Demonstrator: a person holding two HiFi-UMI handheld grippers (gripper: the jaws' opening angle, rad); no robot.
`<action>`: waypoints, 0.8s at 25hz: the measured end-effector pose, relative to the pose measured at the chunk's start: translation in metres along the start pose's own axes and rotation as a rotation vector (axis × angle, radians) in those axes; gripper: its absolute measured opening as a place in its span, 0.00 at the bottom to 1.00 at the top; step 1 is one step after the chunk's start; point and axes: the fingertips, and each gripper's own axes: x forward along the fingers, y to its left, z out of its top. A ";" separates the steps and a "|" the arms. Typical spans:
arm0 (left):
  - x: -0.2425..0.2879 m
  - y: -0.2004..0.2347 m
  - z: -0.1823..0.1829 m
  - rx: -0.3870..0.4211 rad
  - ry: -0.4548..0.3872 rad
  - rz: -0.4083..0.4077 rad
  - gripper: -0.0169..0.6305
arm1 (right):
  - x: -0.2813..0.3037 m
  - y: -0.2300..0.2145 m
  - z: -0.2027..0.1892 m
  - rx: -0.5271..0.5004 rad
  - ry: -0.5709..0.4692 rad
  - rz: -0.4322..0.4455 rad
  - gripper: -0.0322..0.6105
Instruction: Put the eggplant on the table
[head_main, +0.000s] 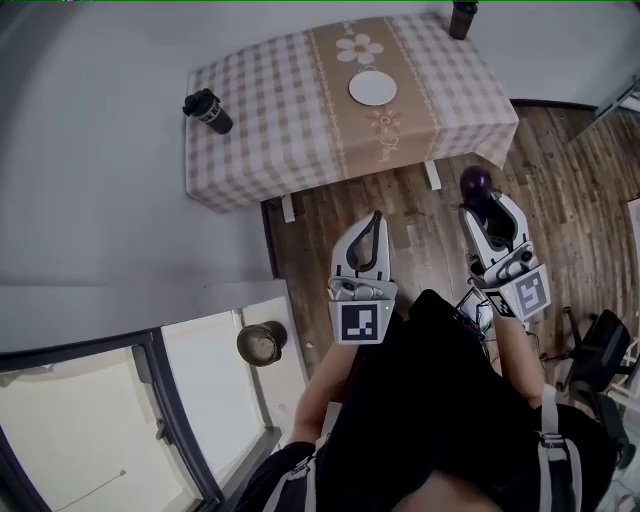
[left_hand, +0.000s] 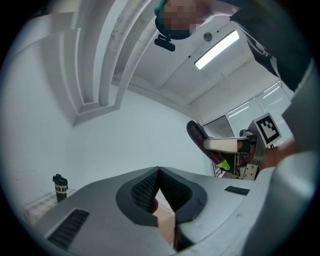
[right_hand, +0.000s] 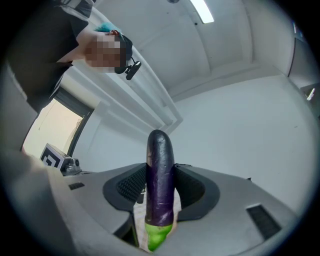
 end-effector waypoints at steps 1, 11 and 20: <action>0.005 0.006 -0.001 -0.005 0.000 0.004 0.04 | 0.007 -0.003 -0.002 -0.001 0.001 -0.002 0.34; 0.091 0.052 -0.027 0.044 0.023 0.025 0.04 | 0.082 -0.082 -0.031 -0.001 -0.025 -0.019 0.34; 0.209 0.082 -0.046 0.094 0.067 0.055 0.04 | 0.169 -0.189 -0.048 0.039 -0.104 -0.010 0.34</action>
